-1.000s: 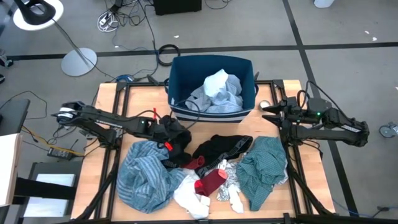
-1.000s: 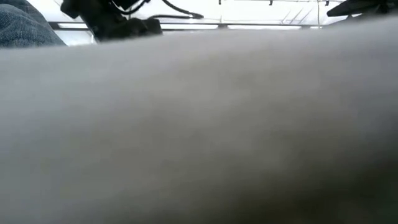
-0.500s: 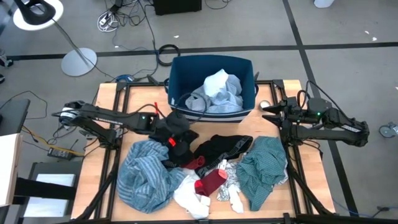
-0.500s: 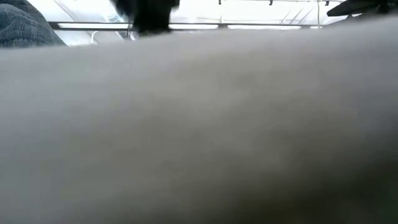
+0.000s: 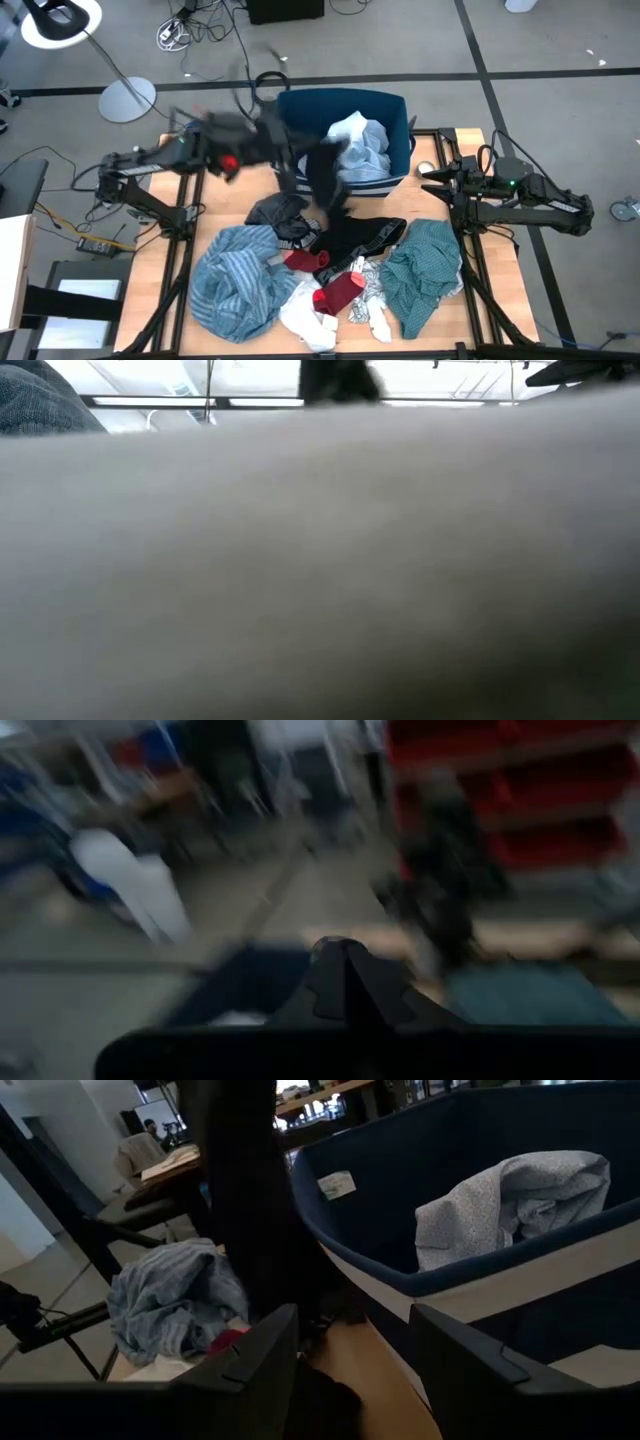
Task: Sort clothes
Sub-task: Put the left black boxer into the blue laundry bin
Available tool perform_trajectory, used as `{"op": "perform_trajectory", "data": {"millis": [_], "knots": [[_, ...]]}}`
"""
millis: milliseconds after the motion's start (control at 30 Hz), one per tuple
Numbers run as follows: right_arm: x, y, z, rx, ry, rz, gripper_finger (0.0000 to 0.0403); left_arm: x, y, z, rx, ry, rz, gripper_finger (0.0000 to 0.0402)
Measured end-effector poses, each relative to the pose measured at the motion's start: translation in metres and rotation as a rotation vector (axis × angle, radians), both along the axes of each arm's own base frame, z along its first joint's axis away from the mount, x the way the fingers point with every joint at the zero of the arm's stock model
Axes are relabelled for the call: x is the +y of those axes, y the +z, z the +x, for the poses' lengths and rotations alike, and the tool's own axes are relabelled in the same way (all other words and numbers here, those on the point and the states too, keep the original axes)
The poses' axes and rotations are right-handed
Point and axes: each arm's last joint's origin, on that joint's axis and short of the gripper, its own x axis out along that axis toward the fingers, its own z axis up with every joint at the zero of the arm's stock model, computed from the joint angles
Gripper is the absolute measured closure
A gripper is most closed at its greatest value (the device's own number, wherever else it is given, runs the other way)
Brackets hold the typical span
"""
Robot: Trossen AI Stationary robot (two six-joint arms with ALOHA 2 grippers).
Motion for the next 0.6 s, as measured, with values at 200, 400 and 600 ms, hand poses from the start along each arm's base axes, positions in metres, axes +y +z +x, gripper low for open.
{"op": "perform_trajectory", "data": {"millis": [200,400,600], "knots": [[0.000,0.000,0.000,0.003,0.002,-0.013,0.0208,0.043,0.050,-0.024,-0.257,0.175,0.111,0.0401],[0.000,0.000,0.000,0.003,0.003,-0.017,0.0208,0.077,0.035,-0.025,-0.193,0.294,0.045,0.0401],[0.000,0.000,0.000,0.005,0.003,-0.022,0.0208,0.094,-0.006,-0.002,0.012,0.318,-0.011,0.0398]]}}
